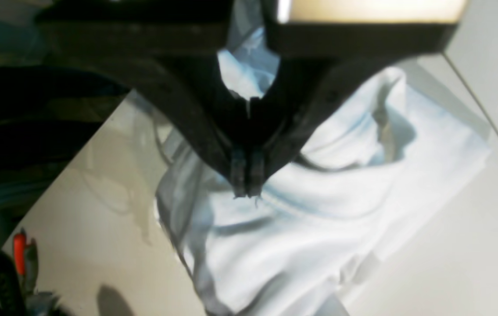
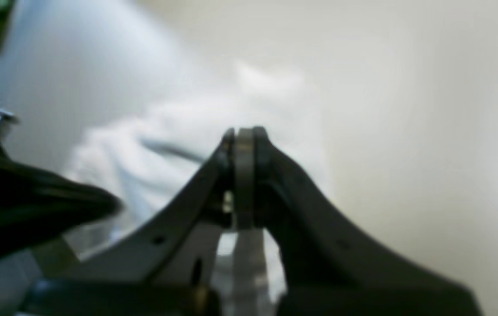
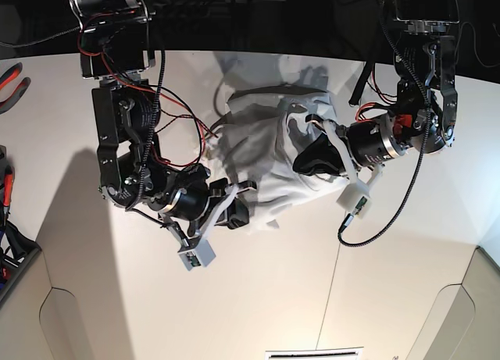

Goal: Layout the t-shirt on the table in an organized manner, then fold the t-shirt properly
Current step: 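Press and tuck the bundle with both grippers, then release the left, then carry the folded shirt with the right gripper to the table's corner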

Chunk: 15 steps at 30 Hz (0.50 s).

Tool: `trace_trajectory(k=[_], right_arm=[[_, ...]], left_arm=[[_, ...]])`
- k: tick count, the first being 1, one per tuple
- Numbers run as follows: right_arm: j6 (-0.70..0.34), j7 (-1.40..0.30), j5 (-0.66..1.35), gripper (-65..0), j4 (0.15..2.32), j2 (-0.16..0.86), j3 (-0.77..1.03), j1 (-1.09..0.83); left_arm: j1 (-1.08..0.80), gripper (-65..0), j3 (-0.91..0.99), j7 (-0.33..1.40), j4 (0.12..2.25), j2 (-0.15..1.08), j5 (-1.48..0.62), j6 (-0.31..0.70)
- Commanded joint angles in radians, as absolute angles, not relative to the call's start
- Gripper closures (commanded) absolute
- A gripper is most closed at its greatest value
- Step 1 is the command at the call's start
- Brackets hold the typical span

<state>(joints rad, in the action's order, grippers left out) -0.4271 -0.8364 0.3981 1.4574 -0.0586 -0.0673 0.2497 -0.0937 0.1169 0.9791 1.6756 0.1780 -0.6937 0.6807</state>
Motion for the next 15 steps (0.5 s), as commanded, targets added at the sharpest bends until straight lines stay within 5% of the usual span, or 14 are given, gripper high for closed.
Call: trace_trajectory(k=[1,8,15], right_arm=[[-0.435,-0.82,0.412,0.0,1.488,-0.067,-0.068,0.276],[-0.579,-0.879,0.412,0.0,1.499,-0.064,-0.127,0.308],[-0.615,-0.879,0.388,0.0,1.491,0.025,-0.349,0.376]], left_arm=[[-0.08,0.0,0.123,0.957,1.695,0.183,-0.709,0.684],[-0.06,0.0,0.265,0.954,1.695,0.183,-0.698,0.684],[-0.051,0.0,0.434,0.955,1.695,0.192,-0.736,0.662]])
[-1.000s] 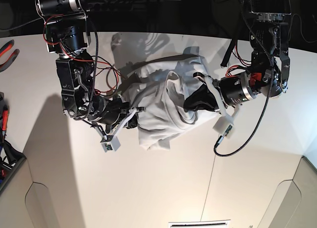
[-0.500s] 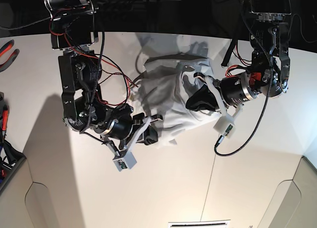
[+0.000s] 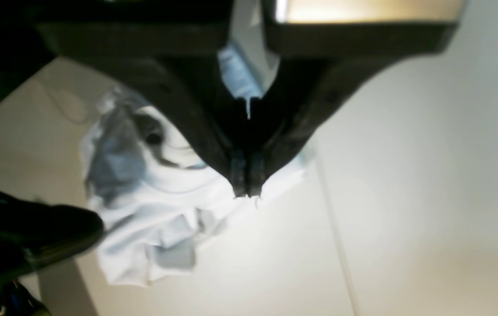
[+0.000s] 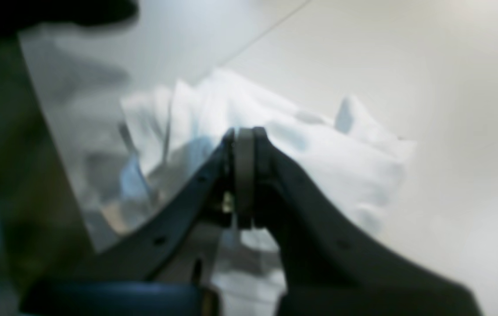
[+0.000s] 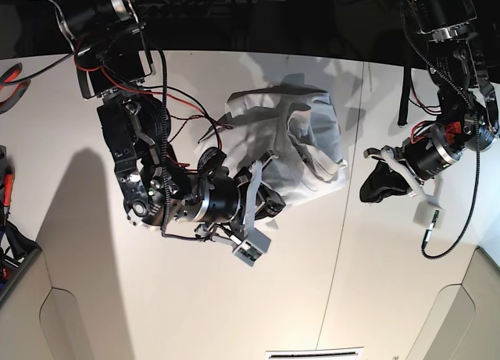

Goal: Layout the t-shirt on the table in an organized manner, then fold the t-shirt properly
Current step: 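Carry the folded shirt with the right gripper to the table's corner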

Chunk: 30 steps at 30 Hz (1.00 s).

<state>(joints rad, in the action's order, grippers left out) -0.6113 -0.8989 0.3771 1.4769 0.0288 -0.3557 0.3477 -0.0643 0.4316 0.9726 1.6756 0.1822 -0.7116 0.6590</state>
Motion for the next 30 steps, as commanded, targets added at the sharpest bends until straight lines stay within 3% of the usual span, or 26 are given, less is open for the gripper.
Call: trace_trajectory(k=[1,7,14,30], right_arm=[[-0.618,-0.879,0.374,0.0,1.488,0.041,-0.389,0.393],[-0.63,-0.863,0.348,0.0,1.484,0.117,-0.562,0.517],[-0.658,-0.84,0.382,0.0,1.417,0.118,-0.627,0.598],[-0.609,-0.286,-0.005,0.0,0.645,-0.051,-0.684,0.596]], left_arm=[[-0.053,0.0,0.442,0.955,1.695,0.199,-0.737,0.662],[-0.056,0.0,0.449,0.958,1.695,0.225,-0.736,0.662],[-0.056,0.0,0.449,0.958,1.695,0.225,-0.736,0.662],[-0.056,0.0,0.449,0.958,1.695,0.224,-0.743,0.662]])
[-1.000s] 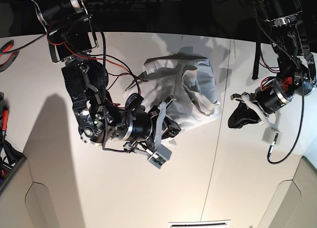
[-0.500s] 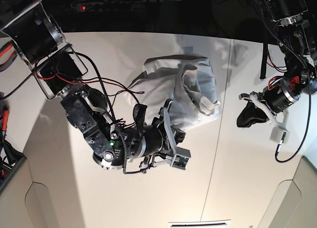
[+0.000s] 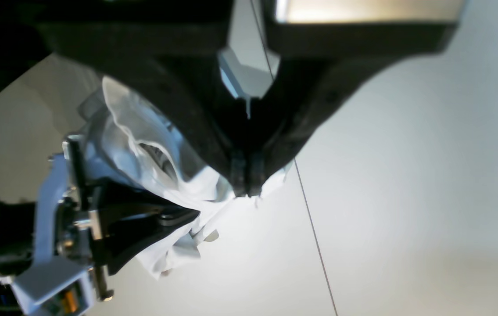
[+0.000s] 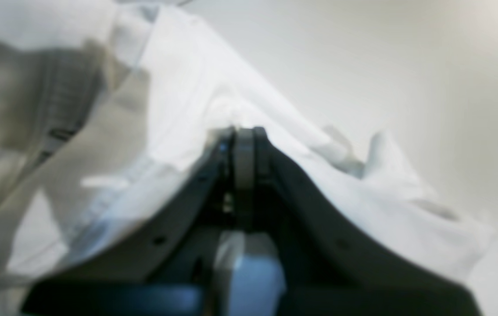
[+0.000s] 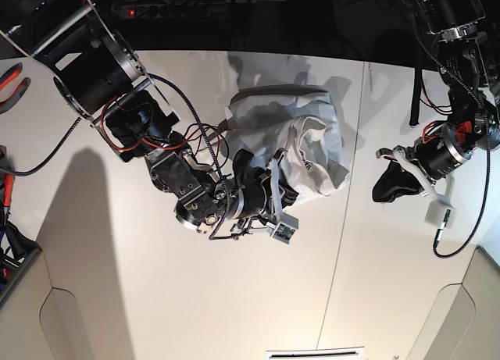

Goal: Layout the t-shirt on the table in an organized manner, then fold the t-shirt properly
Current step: 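Carry the folded shirt with the right gripper to the table's corner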

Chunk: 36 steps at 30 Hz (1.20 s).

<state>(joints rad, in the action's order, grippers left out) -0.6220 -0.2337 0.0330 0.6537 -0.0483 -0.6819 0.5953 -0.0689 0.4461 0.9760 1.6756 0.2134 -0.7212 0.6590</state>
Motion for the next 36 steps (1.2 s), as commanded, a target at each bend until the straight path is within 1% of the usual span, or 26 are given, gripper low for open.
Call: trace_trajectory(k=[1,6,9,11,16,18,22,28,34,36], right_arm=[[-0.596,-0.284,-0.02,0.0,0.63,-0.052,-0.684,0.59],[-0.515,-0.289,-0.038,0.0,0.625,-0.027,-0.673,0.567],[-0.432,-0.319,-0.038,0.0,0.625,-0.013,-0.628,0.567],[-0.372,-0.34,-0.038,0.0,0.625,-0.008,-0.572,0.567],[-0.29,-0.342,-0.041,0.0,0.625,0.007,-0.393,0.567],[-0.241,-0.349,-0.046,0.0,0.625,0.016,-0.318,0.567],[-0.098,-0.377,-0.07,0.0,0.625,0.035,-0.164,0.567],[0.178,-0.406,-0.156,0.0,0.625,0.062,0.078,0.567],[0.369,-0.432,-0.234,0.0,0.626,0.083,0.294,0.556],[0.399,-0.43,-0.249,0.0,0.626,0.083,0.356,0.542]], left_arm=[[-0.056,0.0,0.449,0.958,1.695,0.224,-0.743,0.662],[-0.056,0.0,0.449,0.953,1.695,0.224,-0.743,0.662],[-0.056,0.0,0.449,0.953,1.695,0.224,-0.743,0.662],[-0.056,0.0,0.449,0.953,1.695,0.224,-0.743,0.662],[-0.056,0.0,0.449,0.953,1.695,0.225,-0.744,0.662],[-0.056,0.0,0.449,0.953,1.695,0.225,-0.744,0.662],[-0.056,0.0,0.449,0.953,1.695,0.225,-0.746,0.662],[-0.056,0.0,0.449,0.953,1.695,0.224,-0.775,0.662],[-0.056,0.0,0.449,0.954,1.695,0.224,-0.79,0.662],[-0.056,0.0,0.449,0.953,1.695,0.224,-0.797,0.662]])
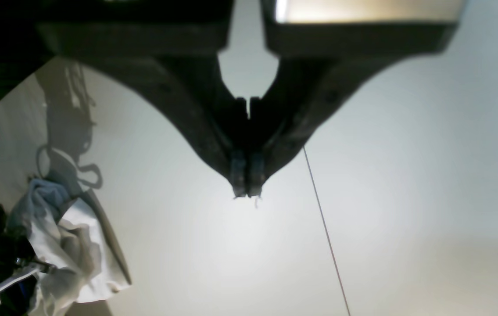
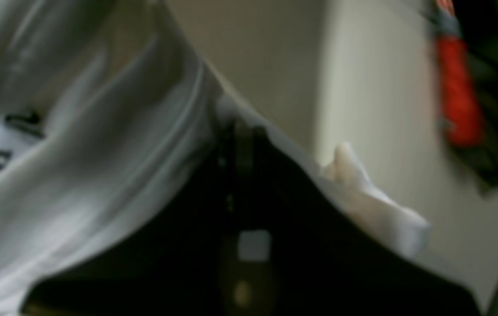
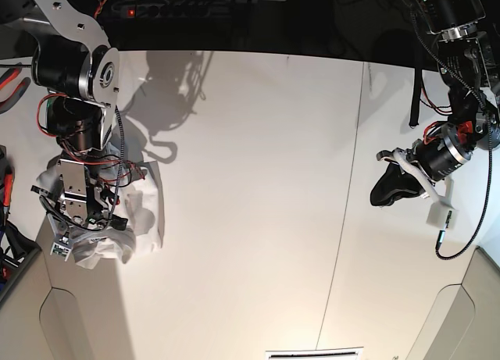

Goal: Layout the t-shirt on the table in an organized manner, then fold the t-shirt properly
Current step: 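Carry the folded shirt with the right gripper to the table's corner, then release the folded shirt at the corner with the right gripper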

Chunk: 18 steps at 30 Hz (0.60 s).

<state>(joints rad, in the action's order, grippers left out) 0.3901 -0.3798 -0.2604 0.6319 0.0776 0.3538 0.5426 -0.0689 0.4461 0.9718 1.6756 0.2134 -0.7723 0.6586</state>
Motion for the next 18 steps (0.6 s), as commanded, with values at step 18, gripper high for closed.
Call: trace_trajectory(k=[18], right_arm=[[0.494,-0.436,-0.257,0.0,0.724,0.083,0.461,0.503]], left_arm=[[-0.056,0.0,0.449,0.953,1.695,0.224,-0.812,0.662]])
